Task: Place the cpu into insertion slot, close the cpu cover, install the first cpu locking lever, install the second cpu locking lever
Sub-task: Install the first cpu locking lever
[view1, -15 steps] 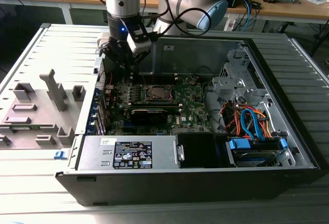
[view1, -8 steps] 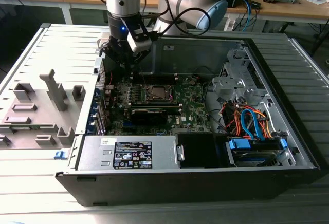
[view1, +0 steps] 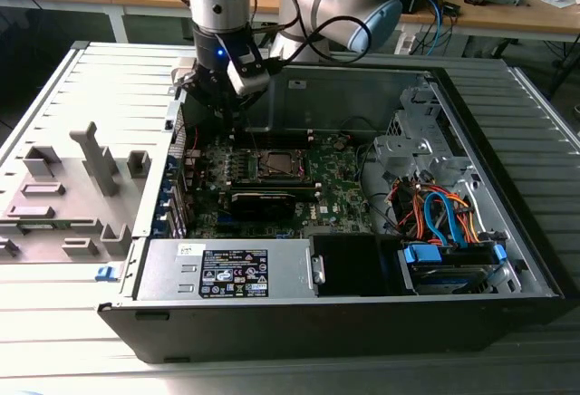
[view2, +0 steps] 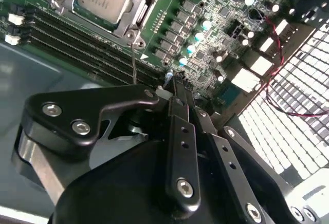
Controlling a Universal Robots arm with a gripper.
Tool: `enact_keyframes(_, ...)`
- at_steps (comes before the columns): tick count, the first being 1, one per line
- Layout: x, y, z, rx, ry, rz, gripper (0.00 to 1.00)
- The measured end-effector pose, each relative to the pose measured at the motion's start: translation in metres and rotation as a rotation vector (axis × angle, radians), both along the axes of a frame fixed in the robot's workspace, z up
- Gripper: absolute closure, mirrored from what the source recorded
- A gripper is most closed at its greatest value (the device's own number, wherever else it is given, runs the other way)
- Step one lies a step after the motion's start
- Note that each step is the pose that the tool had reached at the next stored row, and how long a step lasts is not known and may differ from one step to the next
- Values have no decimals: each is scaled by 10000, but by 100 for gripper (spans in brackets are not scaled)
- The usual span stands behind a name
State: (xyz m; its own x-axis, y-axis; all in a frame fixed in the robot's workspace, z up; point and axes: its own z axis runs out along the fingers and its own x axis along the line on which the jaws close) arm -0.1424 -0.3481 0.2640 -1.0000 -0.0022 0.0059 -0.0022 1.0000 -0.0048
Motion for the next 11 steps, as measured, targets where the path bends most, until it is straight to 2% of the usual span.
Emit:
enact_keyframes(1, 93, 2, -17, 4, 22, 0, 89)
enact_keyframes(2, 142, 2, -19, 17, 26, 1, 89)
enact_keyframes(11, 216, 6, -21, 19, 27, 1, 89)
